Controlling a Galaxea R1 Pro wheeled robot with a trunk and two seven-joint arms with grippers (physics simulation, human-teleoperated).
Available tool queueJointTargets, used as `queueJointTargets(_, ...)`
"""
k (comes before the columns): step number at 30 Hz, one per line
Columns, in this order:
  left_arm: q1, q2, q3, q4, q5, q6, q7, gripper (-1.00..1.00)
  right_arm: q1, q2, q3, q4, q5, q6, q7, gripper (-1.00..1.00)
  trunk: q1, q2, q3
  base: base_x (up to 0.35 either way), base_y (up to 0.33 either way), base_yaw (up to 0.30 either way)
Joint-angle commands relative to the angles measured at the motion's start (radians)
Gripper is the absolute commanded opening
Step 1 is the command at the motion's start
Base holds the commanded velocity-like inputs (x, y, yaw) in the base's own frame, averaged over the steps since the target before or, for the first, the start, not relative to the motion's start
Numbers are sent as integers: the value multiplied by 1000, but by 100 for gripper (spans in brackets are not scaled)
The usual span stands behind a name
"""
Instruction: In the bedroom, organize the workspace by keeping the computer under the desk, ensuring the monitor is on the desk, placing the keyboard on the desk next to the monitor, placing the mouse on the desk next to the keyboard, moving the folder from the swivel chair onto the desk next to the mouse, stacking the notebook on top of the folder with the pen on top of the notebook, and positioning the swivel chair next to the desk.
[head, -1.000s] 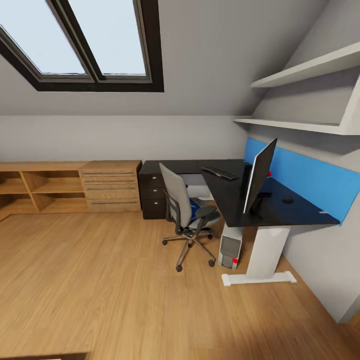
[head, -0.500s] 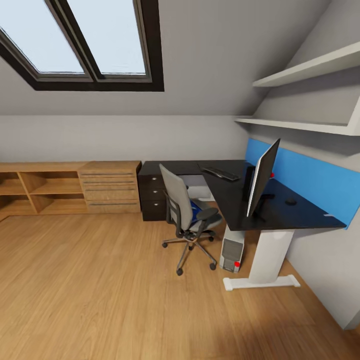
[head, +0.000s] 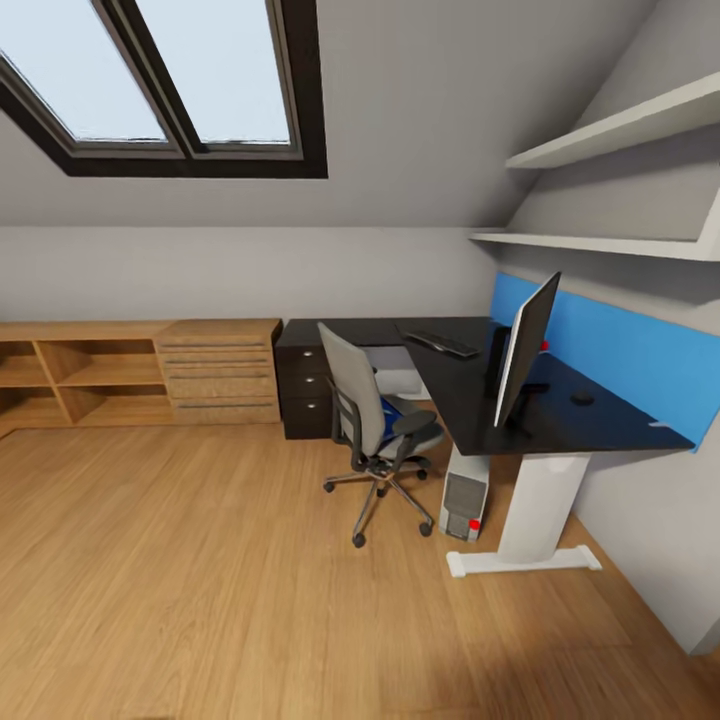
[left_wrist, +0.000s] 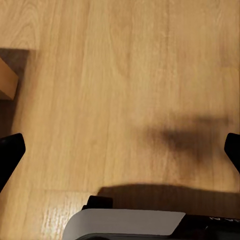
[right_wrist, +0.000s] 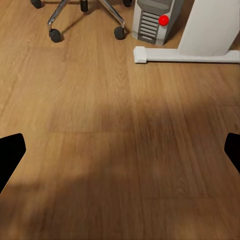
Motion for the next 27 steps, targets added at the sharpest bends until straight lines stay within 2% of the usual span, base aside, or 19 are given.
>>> queueJointTargets(1, 0, 0, 4, 0, 2, -2, 0, 100, -1, 0, 0, 0, 0, -3, 0, 100, 4, -8, -4, 0, 0, -55)
queueJointTargets(3, 0, -1, 7, -4, 1, 2, -1, 100, -1, 0, 0, 0, 1, -2, 0, 100, 12, -22, -10, 0, 0, -23)
queueJointTargets(5, 0, -2, 7, -95, 1, 22, -5, 100, -1, -1, 0, -11, 1, -1, 0, 100, 19, -36, -17, 0, 0, -3)
queueJointTargets(7, 0, -10, 8, -221, 1, 137, -6, 100, -2, 0, -2, -49, 0, 7, -3, 100, 27, -50, -23, 0, 0, -1)
queueJointTargets(9, 0, -11, 8, -290, 2, 212, -6, 100, -6, 2, -3, -80, 0, 24, -4, 100, 35, -64, -29, 0, 0, 0)
queueJointTargets(10, 0, -12, 12, -367, 10, 296, -6, 100, -15, 3, -3, -117, 0, 56, -9, 100, 38, -71, -32, 0, 0, 0)
queueJointTargets(12, 0, -14, 20, -444, 29, 389, -6, 100, -33, 4, -4, -158, 0, 108, -19, 100, 46, -85, -39, 0, 0, 0)
queueJointTargets(13, 0, -15, 27, -519, 58, 490, -6, 100, -62, 5, -4, -199, 0, 183, -35, 100, 50, -92, -42, 0, 0, 0)
queueJointTargets(14, 0, -16, 29, -557, 75, 544, -6, 100, -80, 7, -4, -217, 0, 229, -45, 100, 54, -99, -45, 0, 0, 0)
queueJointTargets(15, 0, -16, 32, -635, 109, 655, -4, 100, -125, 13, -3, -245, 0, 334, -65, 100, 58, -106, -48, 0, 0, 0)
queueJointTargets(16, 0, -17, 33, -676, 126, 710, -4, 100, -151, 18, -3, -255, 0, 391, -75, 100, 61, -113, -51, 0, 0, 0)
queueJointTargets(17, 0, -17, 36, -798, 169, 862, -2, 100, -237, 34, -3, -274, -3, 558, -98, 100, 65, -120, -54, 0, 0, 0)
queueJointTargets(18, 0, -16, 37, -837, 182, 905, -1, 100, -268, 39, -3, -276, -4, 608, -102, 100, 69, -127, -57, 0, 0, 0)
queueJointTargets(19, 0, -16, 38, -906, 207, 973, -1, 100, -326, 45, -4, -278, -6, 688, -109, 100, 73, -134, -61, 0, 0, 0)
queueJointTargets(22, 0, -14, 42, -1006, 259, 1067, 0, 100, -431, 58, -3, -250, -11, 786, -117, 100, 84, -155, -70, 0, 0, 0)
queueJointTargets(25, 0, -15, 44, -1004, 270, 1083, 0, 100, -454, 74, -1, -186, -10, 777, -119, 100, 96, -176, -79, 0, 0, 0)
queueJointTargets(27, 0, -13, 45, -996, 272, 1087, 6, 100, -462, 86, 1, -116, -7, 726, -119, 100, 104, -190, -86, 0, 0, 0)
